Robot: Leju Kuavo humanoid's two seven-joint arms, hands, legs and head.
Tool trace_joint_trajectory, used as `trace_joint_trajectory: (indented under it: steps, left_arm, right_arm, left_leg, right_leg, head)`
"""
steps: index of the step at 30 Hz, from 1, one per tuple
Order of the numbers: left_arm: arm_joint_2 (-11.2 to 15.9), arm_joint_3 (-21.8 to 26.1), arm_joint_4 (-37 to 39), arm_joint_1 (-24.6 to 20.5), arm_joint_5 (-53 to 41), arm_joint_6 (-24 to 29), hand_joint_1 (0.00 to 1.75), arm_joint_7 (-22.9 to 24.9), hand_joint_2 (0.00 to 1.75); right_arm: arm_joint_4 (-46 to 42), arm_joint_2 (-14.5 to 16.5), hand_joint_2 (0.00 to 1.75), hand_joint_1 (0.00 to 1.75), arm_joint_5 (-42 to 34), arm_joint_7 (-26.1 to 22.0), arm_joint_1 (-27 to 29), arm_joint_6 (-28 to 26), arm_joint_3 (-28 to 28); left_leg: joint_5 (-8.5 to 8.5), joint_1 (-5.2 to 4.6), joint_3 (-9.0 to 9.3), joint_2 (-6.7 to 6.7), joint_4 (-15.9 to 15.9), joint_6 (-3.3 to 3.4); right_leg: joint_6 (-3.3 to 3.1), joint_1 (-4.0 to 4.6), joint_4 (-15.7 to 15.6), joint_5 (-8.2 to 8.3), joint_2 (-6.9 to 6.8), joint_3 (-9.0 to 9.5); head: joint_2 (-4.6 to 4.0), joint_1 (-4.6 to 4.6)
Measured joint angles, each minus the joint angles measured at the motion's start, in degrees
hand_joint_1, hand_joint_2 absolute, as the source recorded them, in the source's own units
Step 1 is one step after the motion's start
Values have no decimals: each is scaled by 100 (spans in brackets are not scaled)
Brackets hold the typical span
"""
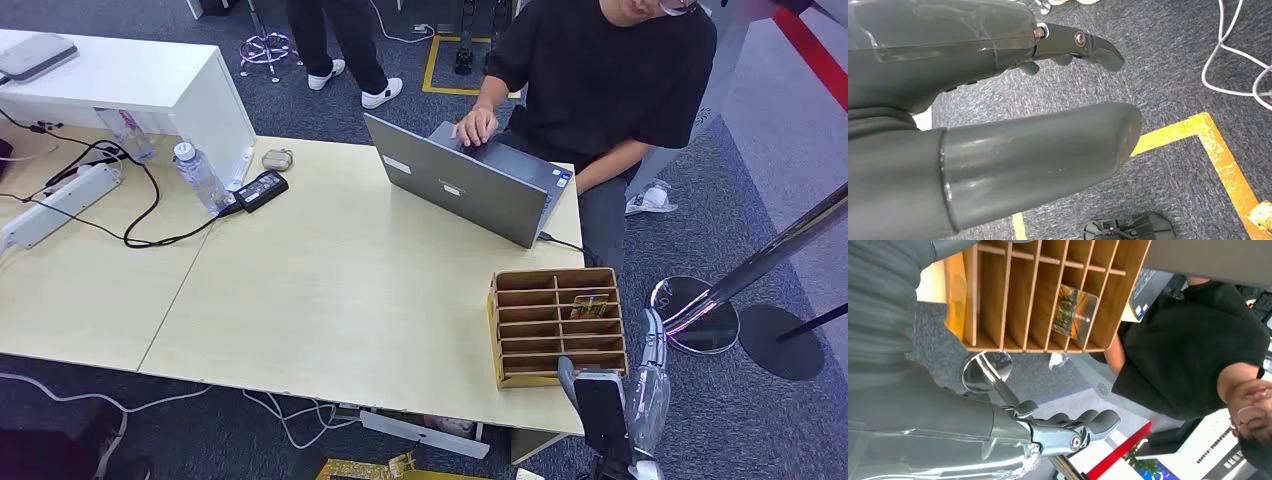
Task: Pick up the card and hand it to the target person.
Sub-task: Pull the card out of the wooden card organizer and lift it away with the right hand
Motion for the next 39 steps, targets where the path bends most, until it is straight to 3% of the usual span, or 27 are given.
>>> trace_joint_trajectory:
  steps: [14, 26, 39]
  left_arm:
    - [0, -1, 0, 0, -28, -14, 0, -25, 0]
    - [2, -9, 0, -4, -160, -67, 0, 20, 0]
    - [2, -37, 0, -66, -239, -132, 0, 63, 0]
  right_arm:
    - [-223, -363, 175, 4, 471, 517, -224, -1, 87]
    - [-269, -1022, 175, 23, 1968, 1945, -683, 233, 543]
    - [-267, -1396, 175, 30, 2455, 2287, -994, 829, 869]
  left_leg:
    - [0, 0, 0, 0, 0, 0]
    - [0, -1, 0, 0, 2, 0]
    - [0, -1, -1, 0, 2, 0]
  right_leg:
    - [0, 0, 0, 0, 0, 0]
    - [1, -1, 0, 1, 0, 0]
    - [1, -1, 0, 1, -1, 0]
  head:
    - [0, 0]
    - [0, 0]
    - [0, 1]
